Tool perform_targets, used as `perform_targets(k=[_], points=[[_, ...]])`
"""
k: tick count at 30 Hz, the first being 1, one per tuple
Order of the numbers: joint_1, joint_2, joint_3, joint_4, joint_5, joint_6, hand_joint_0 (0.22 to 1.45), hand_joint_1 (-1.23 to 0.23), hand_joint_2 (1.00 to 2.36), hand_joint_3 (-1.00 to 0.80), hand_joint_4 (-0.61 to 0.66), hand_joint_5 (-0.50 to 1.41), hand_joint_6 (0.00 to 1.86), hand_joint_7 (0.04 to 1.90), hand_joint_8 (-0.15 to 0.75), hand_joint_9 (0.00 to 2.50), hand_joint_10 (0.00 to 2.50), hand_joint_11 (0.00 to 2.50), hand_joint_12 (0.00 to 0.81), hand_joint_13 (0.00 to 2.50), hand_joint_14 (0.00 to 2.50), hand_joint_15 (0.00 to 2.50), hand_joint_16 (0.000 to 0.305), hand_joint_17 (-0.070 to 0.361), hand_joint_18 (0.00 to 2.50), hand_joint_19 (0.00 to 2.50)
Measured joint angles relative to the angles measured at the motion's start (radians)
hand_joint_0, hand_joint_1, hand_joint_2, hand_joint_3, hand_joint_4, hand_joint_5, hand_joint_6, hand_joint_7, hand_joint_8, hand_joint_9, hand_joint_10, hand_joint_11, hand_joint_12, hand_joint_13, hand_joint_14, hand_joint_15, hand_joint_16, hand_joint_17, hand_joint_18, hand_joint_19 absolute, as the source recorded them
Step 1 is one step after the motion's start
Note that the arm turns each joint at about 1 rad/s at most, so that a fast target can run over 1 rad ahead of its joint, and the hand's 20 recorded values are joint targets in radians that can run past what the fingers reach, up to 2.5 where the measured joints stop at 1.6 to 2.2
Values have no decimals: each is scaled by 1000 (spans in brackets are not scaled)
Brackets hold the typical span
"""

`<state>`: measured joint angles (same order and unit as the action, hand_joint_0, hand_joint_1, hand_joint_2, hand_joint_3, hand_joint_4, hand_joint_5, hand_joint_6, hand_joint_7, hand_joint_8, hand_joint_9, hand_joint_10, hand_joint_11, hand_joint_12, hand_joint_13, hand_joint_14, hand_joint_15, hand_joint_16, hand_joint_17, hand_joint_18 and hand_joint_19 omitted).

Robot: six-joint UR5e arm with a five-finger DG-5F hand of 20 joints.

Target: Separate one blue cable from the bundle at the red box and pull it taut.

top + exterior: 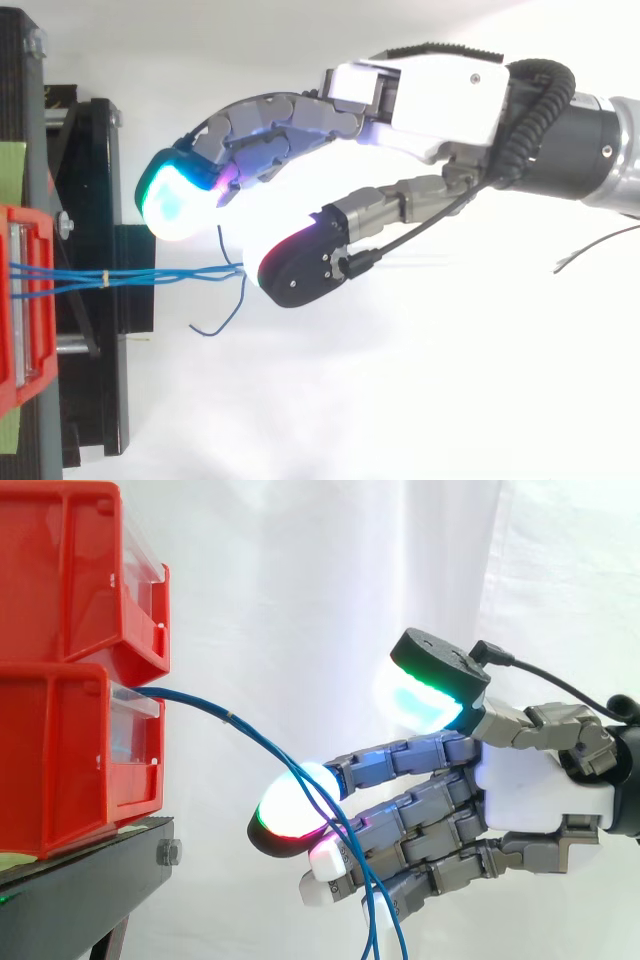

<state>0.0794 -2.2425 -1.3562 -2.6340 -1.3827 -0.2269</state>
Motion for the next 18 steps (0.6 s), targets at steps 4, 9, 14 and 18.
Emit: perform_targets(k=[4,9,14,18], points=[[-9,0,0,1,-8,22,569,-579,1000,-500,231,-185,502,789,284,542,14,447,375,401,9,247,53,120,450,588],[-15,-1,0,2,-15,30,568,-580,1000,-500,232,-185,502,789,284,537,14,442,378,398,10,249,53,120,451,588],[-17,-50,20,8,-33,43,567,-576,1000,-500,233,-202,503,833,283,523,16,441,379,393,9,248,54,121,449,579],[-17,-83,64,4,-68,54,562,-576,1000,-500,261,-207,503,924,280,504,13,444,380,373,9,241,54,123,437,579]])
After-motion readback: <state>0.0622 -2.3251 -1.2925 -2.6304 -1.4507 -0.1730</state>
